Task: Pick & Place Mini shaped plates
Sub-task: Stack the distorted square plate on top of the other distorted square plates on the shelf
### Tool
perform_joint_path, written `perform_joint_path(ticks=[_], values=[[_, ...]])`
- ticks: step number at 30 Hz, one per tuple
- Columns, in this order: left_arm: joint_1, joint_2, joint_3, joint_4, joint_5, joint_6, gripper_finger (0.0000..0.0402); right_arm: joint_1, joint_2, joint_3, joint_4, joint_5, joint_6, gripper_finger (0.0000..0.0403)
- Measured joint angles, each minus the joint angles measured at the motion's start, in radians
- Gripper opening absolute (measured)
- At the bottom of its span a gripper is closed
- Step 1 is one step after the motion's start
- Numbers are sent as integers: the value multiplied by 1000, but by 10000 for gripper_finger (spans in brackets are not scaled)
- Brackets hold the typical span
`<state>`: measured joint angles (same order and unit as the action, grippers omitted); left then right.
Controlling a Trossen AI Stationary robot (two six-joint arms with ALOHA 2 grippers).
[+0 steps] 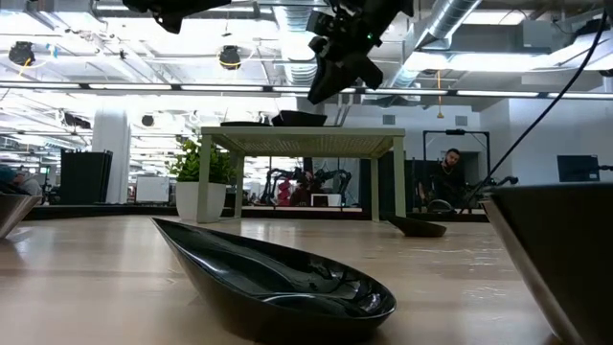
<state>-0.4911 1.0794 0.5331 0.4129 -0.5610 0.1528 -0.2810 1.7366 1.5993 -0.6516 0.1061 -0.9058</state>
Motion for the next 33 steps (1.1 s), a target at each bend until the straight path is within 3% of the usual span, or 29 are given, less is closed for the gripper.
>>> perform_joint_path(ticks=[8, 15, 18, 23, 28, 33], values=[[0, 0, 0, 0, 0, -23, 87, 85, -5, 0, -8, 20, 298, 81], [-1, 1, 0, -36, 3, -155, 87, 262, -44, 0, -115, 27, 313, 80], [-1, 8, 1, -75, 70, -216, 87, 312, -85, 0, -169, 23, 364, 79], [8, 103, 23, -207, 95, -393, 87, 311, -153, -25, -213, -94, 480, 79], [21, 195, 169, -551, 223, -591, 87, 258, -204, -220, -39, -284, 524, 79], [-18, 246, 289, -839, 379, -779, 87, 233, -217, -450, 312, -288, 650, 79]])
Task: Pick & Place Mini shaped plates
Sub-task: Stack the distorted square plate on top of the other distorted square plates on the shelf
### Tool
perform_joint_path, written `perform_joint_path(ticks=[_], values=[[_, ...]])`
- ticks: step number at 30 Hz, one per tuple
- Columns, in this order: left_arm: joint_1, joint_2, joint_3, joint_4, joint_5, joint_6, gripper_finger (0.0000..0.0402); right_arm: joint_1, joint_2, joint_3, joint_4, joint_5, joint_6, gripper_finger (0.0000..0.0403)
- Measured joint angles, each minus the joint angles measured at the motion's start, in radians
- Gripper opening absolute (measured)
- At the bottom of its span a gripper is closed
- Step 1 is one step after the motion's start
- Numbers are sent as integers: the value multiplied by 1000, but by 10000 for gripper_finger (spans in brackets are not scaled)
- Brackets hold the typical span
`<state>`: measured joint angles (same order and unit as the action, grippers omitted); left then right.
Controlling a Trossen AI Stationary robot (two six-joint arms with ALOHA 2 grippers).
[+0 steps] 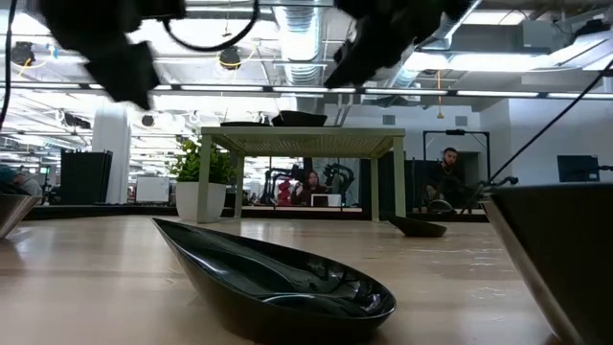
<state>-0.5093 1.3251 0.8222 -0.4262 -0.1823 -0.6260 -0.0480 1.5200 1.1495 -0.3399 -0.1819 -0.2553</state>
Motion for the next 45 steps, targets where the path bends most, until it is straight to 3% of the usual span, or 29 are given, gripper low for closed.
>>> perform_joint_path(ticks=[4, 10, 17, 33, 45], values=[[-67, 14, 11, -102, 51, -150, 87, 22, 19, -80, 148, 4, 43, 79], [-200, 66, -15, -128, 57, -342, 87, 54, 20, -75, 201, 3, 18, 79], [-296, 126, -55, -137, 45, -460, 87, 101, 22, -76, 253, 3, 21, 79], [-302, 81, -55, -207, 0, -453, 87, 157, 23, -75, 281, 3, -65, 79], [-302, 145, -95, -228, -5, -456, 84, 152, 23, -75, 281, 3, -60, 79]])
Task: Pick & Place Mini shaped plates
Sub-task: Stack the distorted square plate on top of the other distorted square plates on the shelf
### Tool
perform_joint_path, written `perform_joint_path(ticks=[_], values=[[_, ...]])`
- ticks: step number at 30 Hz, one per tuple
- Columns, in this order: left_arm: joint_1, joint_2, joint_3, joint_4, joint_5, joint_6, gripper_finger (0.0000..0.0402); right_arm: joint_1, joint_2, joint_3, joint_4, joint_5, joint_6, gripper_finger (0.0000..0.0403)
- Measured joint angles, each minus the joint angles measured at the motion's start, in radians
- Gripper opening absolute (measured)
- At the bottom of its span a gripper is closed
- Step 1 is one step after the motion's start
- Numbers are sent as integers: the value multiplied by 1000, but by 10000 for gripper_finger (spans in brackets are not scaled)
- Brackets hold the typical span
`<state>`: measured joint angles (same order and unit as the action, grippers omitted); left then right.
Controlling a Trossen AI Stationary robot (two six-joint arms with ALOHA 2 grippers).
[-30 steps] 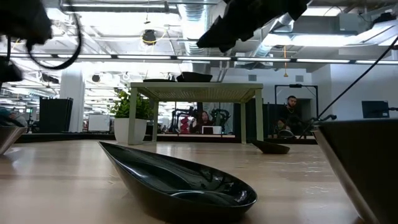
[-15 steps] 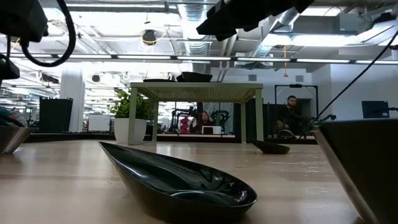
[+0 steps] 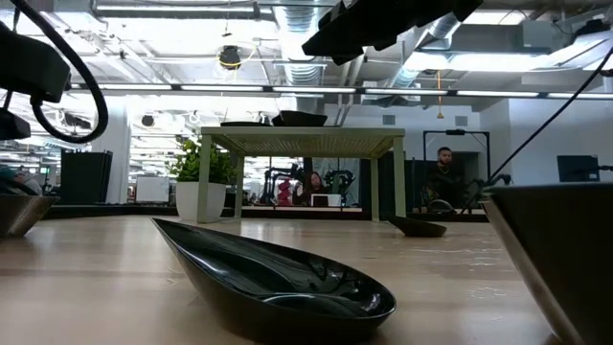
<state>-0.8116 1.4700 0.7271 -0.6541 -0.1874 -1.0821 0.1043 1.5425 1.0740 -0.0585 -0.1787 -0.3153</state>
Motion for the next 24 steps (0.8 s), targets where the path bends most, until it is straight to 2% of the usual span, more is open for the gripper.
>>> perform_joint_path(ticks=[2, 6, 11, 17, 19, 24], values=[[0, 0, -1, -2, -6, 0, 69, 0, 0, 0, 1, 0, 0, 79], [0, -8, 5, 0, -48, 3, 12, 0, 0, 0, -3, 0, 1, 79], [20, -7, 75, 12, -131, 9, 7, 6, -3, 0, -40, 0, 2, 79], [115, -7, 211, 12, -231, 209, 5, 37, -75, 0, -275, 2, 112, 79], [166, -7, 256, 13, -253, 321, 5, 56, -106, 0, -359, 49, 131, 79], [321, -6, 370, 16, -299, 568, 5, 133, -177, 0, -515, 302, 214, 79]])
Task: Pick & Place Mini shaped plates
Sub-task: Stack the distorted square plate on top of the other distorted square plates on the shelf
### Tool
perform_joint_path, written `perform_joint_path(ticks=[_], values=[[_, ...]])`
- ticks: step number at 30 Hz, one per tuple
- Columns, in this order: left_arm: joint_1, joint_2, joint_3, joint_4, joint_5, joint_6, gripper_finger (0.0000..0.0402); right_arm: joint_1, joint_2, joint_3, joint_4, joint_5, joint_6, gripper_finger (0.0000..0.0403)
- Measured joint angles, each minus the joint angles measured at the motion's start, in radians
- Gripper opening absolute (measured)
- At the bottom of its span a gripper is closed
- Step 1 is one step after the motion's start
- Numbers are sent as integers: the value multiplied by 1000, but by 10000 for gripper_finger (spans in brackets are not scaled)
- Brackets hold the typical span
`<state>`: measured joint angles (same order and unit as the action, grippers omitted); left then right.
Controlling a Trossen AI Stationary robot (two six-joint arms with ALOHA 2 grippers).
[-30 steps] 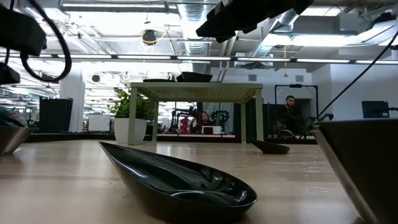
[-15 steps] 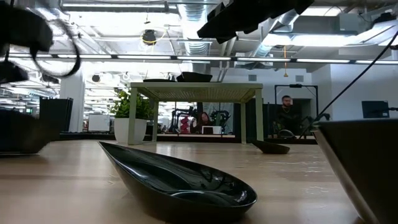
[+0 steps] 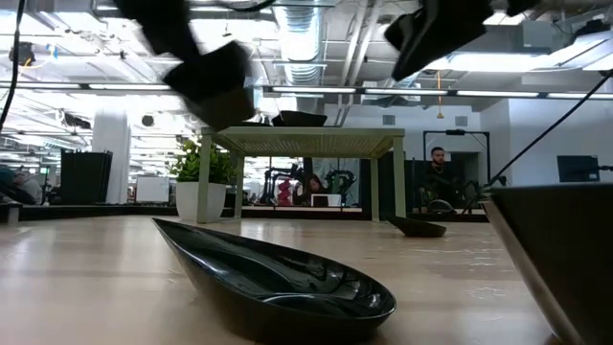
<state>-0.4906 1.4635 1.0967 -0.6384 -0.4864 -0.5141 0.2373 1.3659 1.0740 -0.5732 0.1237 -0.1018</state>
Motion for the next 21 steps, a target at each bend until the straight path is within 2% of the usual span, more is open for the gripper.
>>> perform_joint_path(ticks=[3, 8, 11, 17, 21], values=[[102, 0, 64, 5, 0, 146, 5, 47, -18, -1, -34, 63, 30, 79], [260, 0, 138, 85, -20, 425, 10, 97, -27, -75, 69, 64, 17, 79], [352, 0, 165, 156, -37, 533, 11, 105, -25, -134, 127, 64, 15, 79], [552, 0, 167, 188, -35, 562, 7, 78, -25, -150, 129, 68, 127, 79], [636, 0, 149, 221, 15, 563, 9, 78, -26, -150, 132, 63, 138, 79]])
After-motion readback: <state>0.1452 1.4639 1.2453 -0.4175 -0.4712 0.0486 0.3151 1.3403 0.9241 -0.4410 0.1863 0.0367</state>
